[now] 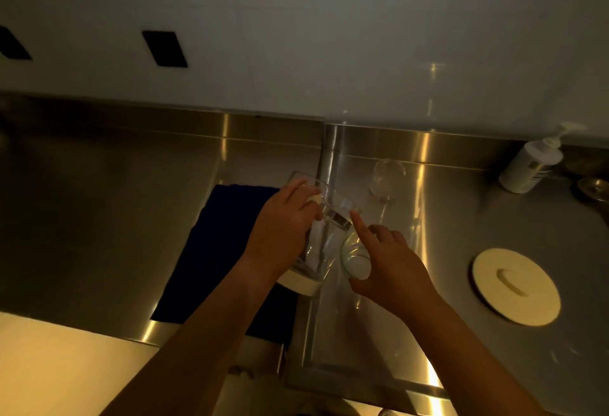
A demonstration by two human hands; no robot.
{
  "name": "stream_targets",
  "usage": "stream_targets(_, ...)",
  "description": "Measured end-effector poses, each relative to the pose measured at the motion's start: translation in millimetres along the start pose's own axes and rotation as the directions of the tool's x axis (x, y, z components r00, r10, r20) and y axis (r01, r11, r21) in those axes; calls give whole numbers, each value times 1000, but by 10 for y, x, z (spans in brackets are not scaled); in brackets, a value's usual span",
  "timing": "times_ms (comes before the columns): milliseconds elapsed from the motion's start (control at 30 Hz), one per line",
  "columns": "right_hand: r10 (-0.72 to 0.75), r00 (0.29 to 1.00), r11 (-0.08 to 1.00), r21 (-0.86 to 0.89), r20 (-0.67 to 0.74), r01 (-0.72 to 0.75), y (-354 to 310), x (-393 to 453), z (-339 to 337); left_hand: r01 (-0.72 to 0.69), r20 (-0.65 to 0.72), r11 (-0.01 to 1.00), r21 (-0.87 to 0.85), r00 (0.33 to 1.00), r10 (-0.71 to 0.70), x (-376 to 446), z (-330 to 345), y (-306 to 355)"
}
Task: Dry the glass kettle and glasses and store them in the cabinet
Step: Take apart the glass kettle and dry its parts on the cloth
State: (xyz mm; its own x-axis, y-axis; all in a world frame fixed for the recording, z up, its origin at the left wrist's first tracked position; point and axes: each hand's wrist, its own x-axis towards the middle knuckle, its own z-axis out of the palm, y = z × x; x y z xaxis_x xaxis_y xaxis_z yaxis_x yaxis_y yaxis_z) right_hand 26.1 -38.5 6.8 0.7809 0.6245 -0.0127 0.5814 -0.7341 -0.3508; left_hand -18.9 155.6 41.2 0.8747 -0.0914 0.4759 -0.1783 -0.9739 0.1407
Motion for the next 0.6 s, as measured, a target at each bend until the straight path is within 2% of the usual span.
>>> stream_targets(300, -110, 987, 994, 11, 115, 110, -456, 278, 197, 76, 6, 996, 48, 997, -77, -329, -218, -425)
stream_targets(467, -182, 967, 983, -6, 177, 186, -635, 470, 321, 155, 59, 985, 81, 985, -160, -496, -363, -589)
stream_targets(600, -224, 955, 973, -14, 193, 231, -779, 614, 451, 162, 6, 982, 98, 986, -164, -627, -444, -803)
